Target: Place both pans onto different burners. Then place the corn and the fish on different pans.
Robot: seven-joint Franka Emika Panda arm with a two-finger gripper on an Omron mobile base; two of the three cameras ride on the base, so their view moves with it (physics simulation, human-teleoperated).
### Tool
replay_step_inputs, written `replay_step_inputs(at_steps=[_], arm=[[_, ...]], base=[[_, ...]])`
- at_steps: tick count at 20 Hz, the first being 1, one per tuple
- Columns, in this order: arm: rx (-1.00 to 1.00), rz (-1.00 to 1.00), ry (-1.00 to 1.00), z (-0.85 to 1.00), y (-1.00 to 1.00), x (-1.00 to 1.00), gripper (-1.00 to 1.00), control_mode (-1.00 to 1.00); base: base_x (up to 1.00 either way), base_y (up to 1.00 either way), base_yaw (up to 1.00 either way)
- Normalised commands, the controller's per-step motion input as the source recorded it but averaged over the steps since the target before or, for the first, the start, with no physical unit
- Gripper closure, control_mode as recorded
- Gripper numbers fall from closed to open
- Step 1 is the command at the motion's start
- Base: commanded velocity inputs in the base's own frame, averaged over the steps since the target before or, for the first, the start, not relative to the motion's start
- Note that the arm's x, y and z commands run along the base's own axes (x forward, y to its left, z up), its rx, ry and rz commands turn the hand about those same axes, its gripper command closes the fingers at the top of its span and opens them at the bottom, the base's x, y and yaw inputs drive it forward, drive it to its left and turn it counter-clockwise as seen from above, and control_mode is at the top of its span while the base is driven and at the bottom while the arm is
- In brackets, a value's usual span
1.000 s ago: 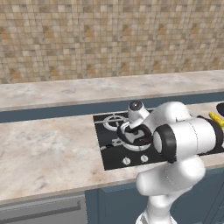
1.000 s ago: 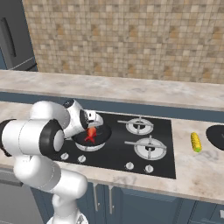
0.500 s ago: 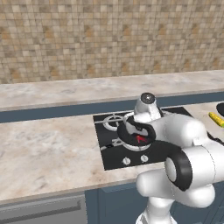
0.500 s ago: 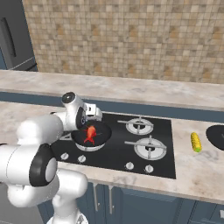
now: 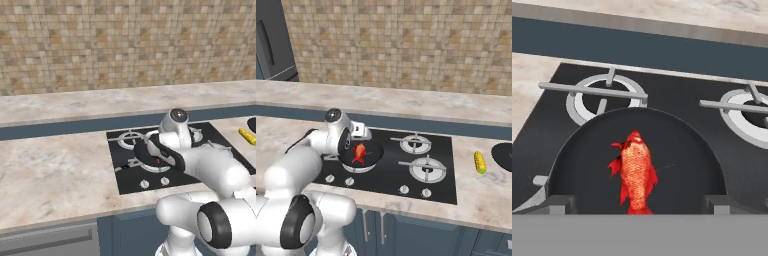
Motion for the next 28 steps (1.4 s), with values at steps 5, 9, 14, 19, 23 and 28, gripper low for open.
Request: replay_step_inputs(at_steps=[5, 9, 14, 19, 23, 28], arm=[[0.00, 0.00, 0.00, 0.10, 0.00, -0.31, -1.00, -1.00], [0.00, 0.00, 0.00, 0.13, 0.00, -0.04, -1.00, -1.00], [0.00, 0.00, 0.00, 0.00, 0.00, -0.09, -1.00, -1.00], [0.00, 0.00, -0.03, 0.00, 0.00, -0.41, -1.00, -1.00], [0.00, 0.00, -0.04, 0.00, 0.00, -0.46, -1.00, -1.00], [0.00, 0.00, -0.02, 0.00, 0.00, -0.15, -1.00, -1.00]], base=[[0.00, 0.00, 0.00], [0.00, 0.00, 0.00], [0.00, 0.00, 0.00], [0.00, 0.00, 0.00], [0.00, 0.00, 0.00], [0.00, 0.00, 0.00]])
